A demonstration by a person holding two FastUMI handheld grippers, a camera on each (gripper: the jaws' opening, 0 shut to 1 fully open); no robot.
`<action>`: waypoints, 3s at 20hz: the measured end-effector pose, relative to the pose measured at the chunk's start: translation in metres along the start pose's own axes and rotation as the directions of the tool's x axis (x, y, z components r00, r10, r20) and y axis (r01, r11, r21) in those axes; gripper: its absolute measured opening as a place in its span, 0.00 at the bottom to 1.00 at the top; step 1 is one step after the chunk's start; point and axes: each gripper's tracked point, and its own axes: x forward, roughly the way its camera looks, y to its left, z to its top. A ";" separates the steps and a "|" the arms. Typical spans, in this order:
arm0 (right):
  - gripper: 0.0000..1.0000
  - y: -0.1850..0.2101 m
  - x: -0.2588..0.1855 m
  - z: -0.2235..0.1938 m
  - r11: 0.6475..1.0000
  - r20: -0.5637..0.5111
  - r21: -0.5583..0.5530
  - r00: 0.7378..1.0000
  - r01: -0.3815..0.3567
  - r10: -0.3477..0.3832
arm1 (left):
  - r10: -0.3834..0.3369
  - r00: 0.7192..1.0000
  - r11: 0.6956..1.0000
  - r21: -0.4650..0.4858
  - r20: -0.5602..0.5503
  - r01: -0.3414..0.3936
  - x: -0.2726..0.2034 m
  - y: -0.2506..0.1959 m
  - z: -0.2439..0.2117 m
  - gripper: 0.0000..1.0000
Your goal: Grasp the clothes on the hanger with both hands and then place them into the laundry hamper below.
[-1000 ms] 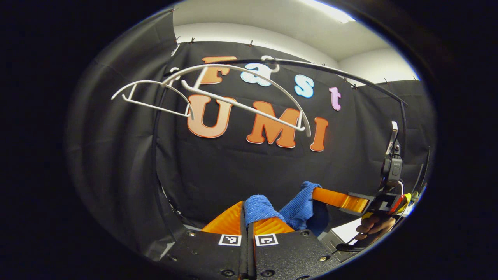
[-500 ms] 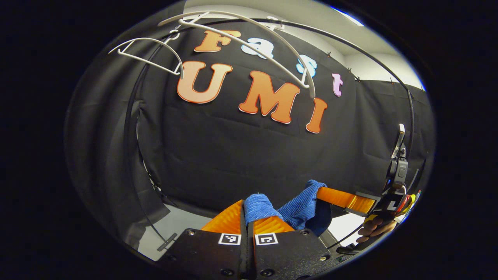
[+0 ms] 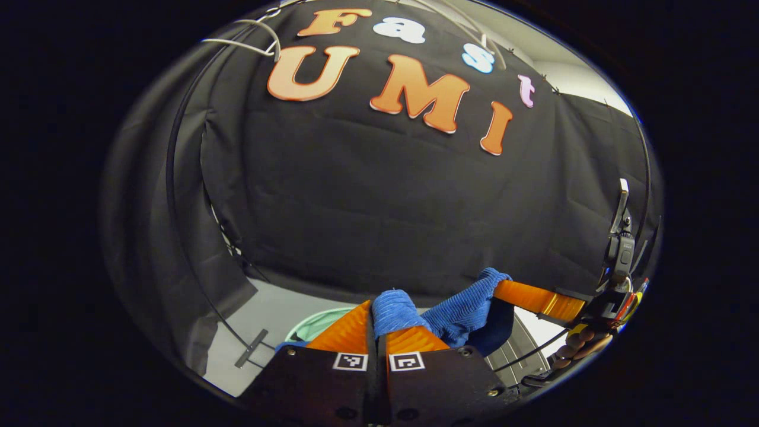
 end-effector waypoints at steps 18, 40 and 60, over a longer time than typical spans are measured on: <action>0.07 -0.120 0.076 -0.192 0.966 -0.316 -0.021 0.915 0.256 -0.250 | 0.041 0.893 0.972 -0.189 -0.448 -0.140 0.075 0.065 -0.222 0.01; 0.09 -0.113 0.057 -0.234 0.964 -0.453 -0.142 0.851 0.223 -0.264 | 0.186 0.820 0.970 -0.034 -0.542 -0.243 0.046 0.065 -0.242 0.74; 0.98 -0.030 -0.066 -0.056 0.962 -0.080 -0.241 0.986 0.125 -0.148 | 0.255 0.966 0.966 0.052 -0.045 -0.253 -0.082 0.017 -0.031 0.95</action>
